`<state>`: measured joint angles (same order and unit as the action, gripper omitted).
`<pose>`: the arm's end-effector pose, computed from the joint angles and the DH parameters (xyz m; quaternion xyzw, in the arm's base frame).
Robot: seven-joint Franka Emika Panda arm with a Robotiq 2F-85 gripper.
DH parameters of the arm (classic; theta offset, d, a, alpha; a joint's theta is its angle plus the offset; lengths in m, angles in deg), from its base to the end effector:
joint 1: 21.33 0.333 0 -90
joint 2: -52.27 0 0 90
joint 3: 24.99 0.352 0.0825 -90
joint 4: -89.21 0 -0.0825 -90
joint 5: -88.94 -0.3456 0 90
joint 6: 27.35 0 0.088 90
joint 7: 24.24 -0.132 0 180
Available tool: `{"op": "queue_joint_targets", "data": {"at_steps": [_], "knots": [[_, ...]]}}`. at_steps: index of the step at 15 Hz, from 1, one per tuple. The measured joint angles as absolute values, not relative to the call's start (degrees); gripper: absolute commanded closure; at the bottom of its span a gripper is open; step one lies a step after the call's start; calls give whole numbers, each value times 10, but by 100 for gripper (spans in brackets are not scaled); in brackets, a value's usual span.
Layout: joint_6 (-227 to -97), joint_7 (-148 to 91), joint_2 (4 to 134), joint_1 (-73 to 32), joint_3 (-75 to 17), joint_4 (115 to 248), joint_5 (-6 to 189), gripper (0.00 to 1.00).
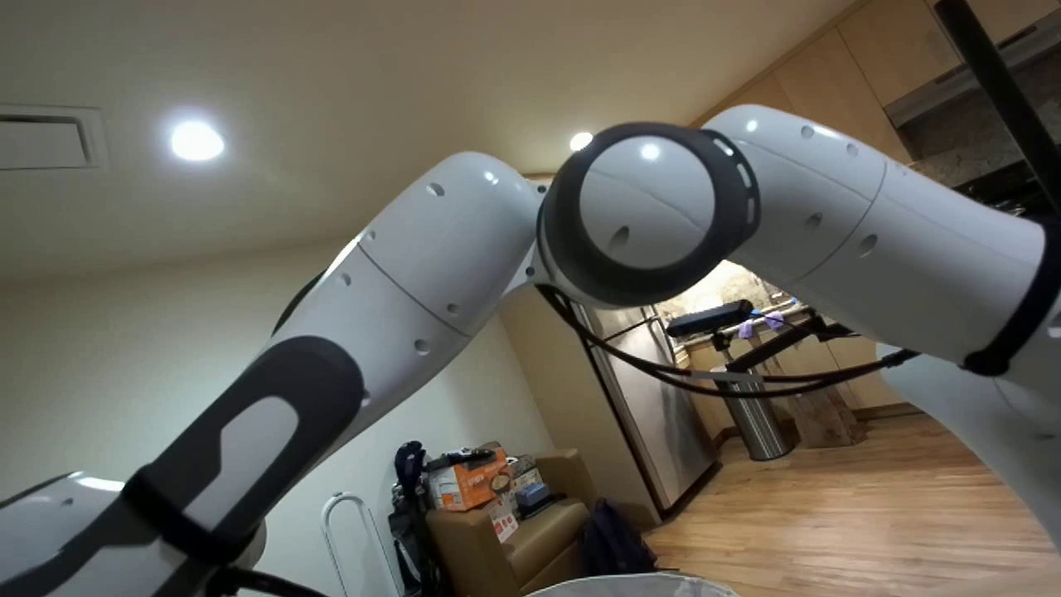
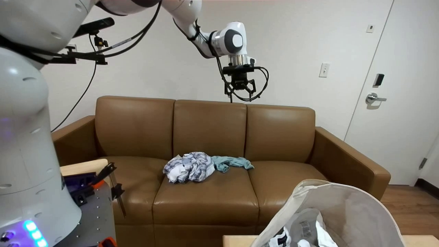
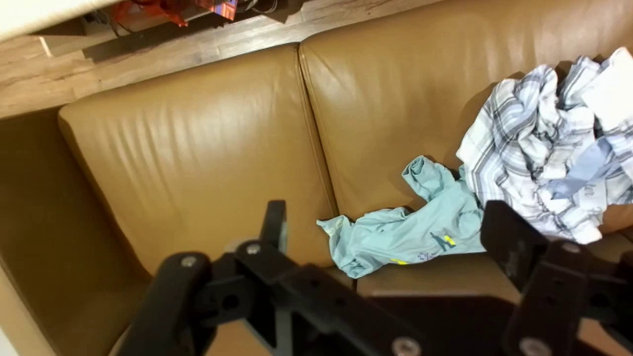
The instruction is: Take the checkered shirt out of the laundry bag and place it on the sofa
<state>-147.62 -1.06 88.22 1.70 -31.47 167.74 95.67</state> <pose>0.6901 0.2161 0.3820 0.9218 0.3748 0.0469 0.0875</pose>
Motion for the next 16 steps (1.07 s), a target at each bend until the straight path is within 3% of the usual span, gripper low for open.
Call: {"op": "queue_joint_targets", "data": {"at_steps": [7,16], "knots": [[-1554,-158,742,-19,-262,1874,1011,0],[-1678,-151,568,-87,-205,2169,998,0]]}}
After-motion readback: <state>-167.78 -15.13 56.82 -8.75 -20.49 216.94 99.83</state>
